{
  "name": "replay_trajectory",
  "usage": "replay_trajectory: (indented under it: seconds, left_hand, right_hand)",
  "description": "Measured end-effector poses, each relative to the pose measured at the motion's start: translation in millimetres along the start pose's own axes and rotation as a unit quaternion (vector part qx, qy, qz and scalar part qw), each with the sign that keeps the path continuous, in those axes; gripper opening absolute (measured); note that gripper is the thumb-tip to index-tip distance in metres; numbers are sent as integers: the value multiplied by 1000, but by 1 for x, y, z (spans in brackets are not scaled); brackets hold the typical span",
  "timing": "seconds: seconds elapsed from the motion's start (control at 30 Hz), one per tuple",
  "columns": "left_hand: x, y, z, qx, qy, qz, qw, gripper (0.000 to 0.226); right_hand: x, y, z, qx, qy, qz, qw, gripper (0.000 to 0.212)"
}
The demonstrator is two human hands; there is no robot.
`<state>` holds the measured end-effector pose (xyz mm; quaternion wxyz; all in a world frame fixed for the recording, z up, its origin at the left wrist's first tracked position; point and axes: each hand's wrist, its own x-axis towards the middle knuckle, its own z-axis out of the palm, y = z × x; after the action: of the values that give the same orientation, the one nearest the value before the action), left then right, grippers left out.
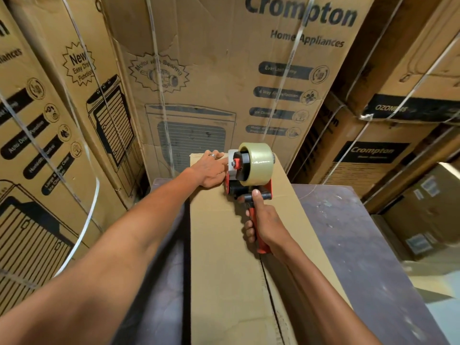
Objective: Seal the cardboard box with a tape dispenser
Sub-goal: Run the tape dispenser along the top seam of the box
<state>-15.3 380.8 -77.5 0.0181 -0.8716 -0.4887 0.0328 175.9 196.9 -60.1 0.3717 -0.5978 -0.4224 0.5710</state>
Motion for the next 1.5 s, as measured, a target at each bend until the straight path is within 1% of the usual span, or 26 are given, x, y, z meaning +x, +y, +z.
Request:
replay_trajectory:
  seconds: [0.17, 0.2, 0.3, 0.4, 0.67, 0.83, 0.9, 1.0, 1.07, 1.13, 1.27, 1.37, 1.5]
  left_hand:
    - [-7, 6, -5, 23, 1, 27, 999, 23]
    - [-6, 6, -6, 22, -6, 30, 999, 25]
    - [-3, 4, -4, 21, -10, 30, 999, 45]
    - [-3, 2, -2, 4, -18, 29, 999, 54]
    - [-3, 0, 3, -25, -19, 25, 999, 49]
    - [-8, 13, 5, -40, -33, 5, 999, 49]
    - [-17, 23, 5, -46, -43, 25, 998, 50]
    - [-42, 41, 6, -69, -45, 84, 993, 50]
    - [-60, 53, 6, -84, -34, 119, 989, 46]
    - [-73, 62, 3, -105, -19, 130, 986, 39]
    - [-80, 68, -6, -105, 5, 118, 988, 33]
    - [-81, 71, -7, -97, -2, 108, 989, 36]
    - [-83, 73, -9, -97, -7, 84, 992, 32]
  right_hand:
    - [-12, 9, -3, -13, 2, -1, 1000, 69]
    - [-15, 10, -4, -17, 5, -4, 1000, 68]
    - [-29, 13, -8, -23, 11, -9, 1000, 67]
    - [-47, 18, -10, -32, 11, -5, 999, 66]
    - [-97, 37, -21, -57, 13, -3, 998, 68]
    - [-106, 36, -22, -52, 2, -4, 999, 68]
    - [-105, 36, -22, -61, -4, -12, 998, 69]
    - [-104, 39, -22, -56, -4, -12, 998, 70]
    - [-104, 39, -22, -57, -4, -12, 998, 70]
    - [-104, 39, -22, -62, -4, -15, 998, 69]
    - [-105, 37, -21, -70, 5, -15, 997, 68]
    - [-108, 36, -22, -84, 7, -23, 996, 68]
    - [-115, 37, -24, -101, 11, -45, 994, 69]
